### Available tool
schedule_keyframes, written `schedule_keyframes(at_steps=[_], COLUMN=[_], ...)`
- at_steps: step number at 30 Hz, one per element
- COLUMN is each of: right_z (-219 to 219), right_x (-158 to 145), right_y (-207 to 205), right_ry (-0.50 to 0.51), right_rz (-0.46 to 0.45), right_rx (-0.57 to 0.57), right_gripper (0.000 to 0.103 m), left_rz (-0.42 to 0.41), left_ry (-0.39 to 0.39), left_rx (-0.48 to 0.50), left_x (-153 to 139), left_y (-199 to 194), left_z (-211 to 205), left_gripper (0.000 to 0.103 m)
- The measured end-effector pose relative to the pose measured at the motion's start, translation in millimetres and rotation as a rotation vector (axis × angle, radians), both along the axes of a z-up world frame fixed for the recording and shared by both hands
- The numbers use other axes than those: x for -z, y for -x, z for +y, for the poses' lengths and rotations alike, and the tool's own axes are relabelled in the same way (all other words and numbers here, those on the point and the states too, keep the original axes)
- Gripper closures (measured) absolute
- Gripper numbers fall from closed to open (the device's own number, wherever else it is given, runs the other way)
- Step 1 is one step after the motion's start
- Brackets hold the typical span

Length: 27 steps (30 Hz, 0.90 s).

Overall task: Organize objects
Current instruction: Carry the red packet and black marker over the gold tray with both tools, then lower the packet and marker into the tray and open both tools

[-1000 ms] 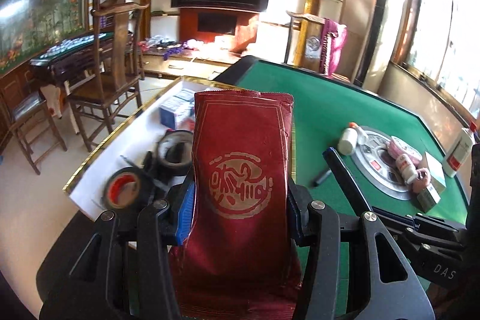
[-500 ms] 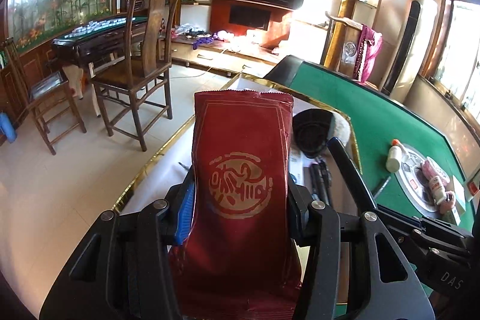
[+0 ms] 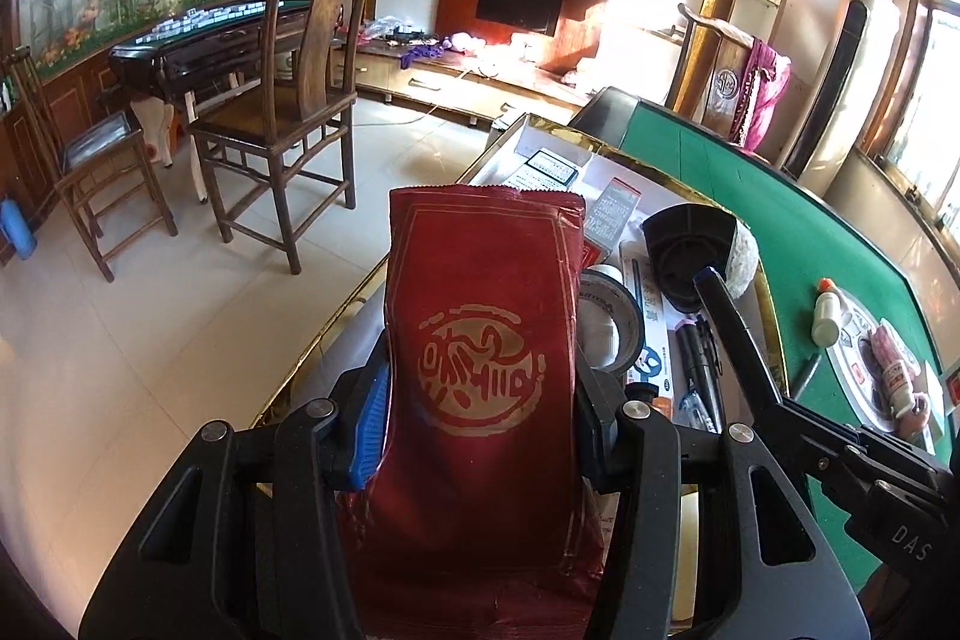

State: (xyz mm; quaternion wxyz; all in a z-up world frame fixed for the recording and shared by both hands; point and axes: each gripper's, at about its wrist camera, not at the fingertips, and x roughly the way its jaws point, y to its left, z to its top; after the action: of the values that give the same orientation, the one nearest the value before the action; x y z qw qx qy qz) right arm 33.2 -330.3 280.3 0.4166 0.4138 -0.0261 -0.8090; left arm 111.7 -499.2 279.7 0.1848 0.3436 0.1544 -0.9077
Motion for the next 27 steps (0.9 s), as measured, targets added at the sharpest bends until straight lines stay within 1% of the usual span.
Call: schedule_keyframes(at_steps=[10,17,18,19,20,22,25,27], right_z=[-5,-19,-23,-26,-25,-25,-21,-17], right_x=[9,15,16,17,17,17,13,10], right_y=[10,16,16,14,13,11,9,7], right_ry=[-0.031,-0.06,-0.082,-0.092,-0.081,-0.076,-0.078,-0.071], right_rz=[-0.013,-0.019,-0.017,-0.013,-0.013,-0.019,0.0,0.006], right_rx=[0.018,0.008,-0.006,-0.014,-0.016,-0.035,-0.026,-0.025], right_gripper=[0.091,0.09,0.089,0.089,0.089,0.089,0.089,0.089], left_rz=[-0.046,-0.08,-0.087,-0.086,-0.079,-0.059,-0.01,0.021], left_ry=[0.001,-0.024,-0.031,-0.045,-0.065,-0.117,-0.206,-0.242], left_rx=[0.023,0.039,0.046,0.044,0.04,0.039,0.04,0.041], left_x=[3,5,5,5,5,4,2,-2], left_y=[16,36,38,38,38,38,31,27], left_z=[-6,-17,-17,-19,-21,-27,-37,-41], left_gripper=[0.052,0.051,0.05,0.048,0.047,0.042,0.037,0.037])
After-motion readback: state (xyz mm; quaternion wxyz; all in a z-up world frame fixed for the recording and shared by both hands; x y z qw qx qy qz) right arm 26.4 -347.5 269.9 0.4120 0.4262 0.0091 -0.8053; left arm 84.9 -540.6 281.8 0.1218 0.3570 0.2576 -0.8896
